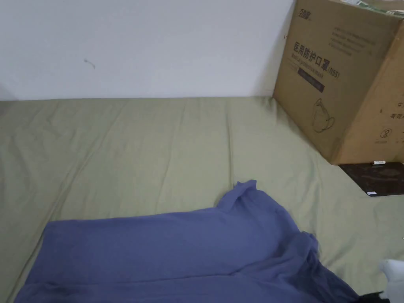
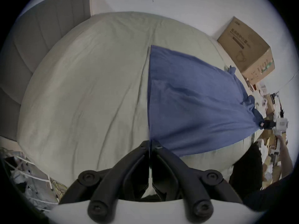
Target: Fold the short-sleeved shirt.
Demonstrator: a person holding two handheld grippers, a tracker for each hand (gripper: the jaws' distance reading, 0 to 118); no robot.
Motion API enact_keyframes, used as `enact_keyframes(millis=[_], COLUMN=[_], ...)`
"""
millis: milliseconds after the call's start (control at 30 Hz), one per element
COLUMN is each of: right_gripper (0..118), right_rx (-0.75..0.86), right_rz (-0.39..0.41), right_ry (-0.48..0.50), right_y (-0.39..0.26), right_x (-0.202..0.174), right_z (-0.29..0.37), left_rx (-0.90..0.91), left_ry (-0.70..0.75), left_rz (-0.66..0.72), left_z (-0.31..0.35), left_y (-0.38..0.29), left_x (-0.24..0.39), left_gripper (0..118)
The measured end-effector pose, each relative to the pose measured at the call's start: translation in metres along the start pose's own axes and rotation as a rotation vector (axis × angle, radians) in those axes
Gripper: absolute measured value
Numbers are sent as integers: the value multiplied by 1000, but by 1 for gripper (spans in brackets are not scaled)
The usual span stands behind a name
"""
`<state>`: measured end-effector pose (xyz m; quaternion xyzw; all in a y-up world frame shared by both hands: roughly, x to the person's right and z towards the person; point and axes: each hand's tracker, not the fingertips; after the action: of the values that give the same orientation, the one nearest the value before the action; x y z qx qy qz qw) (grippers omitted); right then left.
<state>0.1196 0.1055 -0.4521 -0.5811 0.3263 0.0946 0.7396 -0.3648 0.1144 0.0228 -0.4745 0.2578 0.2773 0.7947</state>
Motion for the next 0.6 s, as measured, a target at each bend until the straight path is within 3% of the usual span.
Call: enact_keyframes(millis=[67,100,133,233,267,300,333,467,533,567,600], right_gripper=[11,30,69,104,116,116,116,114,102,72,29], right_rx=[2,22,61,80,110,111,107,210,263,295,320], right_rz=[15,11,-6,-27,-29,-30,-30,26,55,67,62], right_ry=[-18,-13,-2,-94,-74,-63,-59,-54,17,87,146], right_y=[-11,-14,-16,-19,-21,-20,-19,-10,-1,6,17], right_x=[2,3,1,-8,-11,-14,-30,-65,-86,-97,-100], right_z=[-6,-8,-8,-4,4,9,20,44,54,59,58], left_rx=[-28,-37,-50,-23,-9,9,39,168,256,299,324], left_ry=[6,6,-2,-10,-21,-30,-38,-83,-118,-122,-125], left_rz=[-35,-30,-18,28,28,29,31,34,11,-10,-22], left_z=[-4,-8,-11,-10,-5,-1,5,31,46,52,55], left_y=[-11,-13,-13,-14,-14,-13,-11,9,24,33,42], left_x=[0,0,0,-5,-5,-5,-2,18,35,42,50], left_gripper=[1,3,13,34,73,92,95,94,84,61,36])
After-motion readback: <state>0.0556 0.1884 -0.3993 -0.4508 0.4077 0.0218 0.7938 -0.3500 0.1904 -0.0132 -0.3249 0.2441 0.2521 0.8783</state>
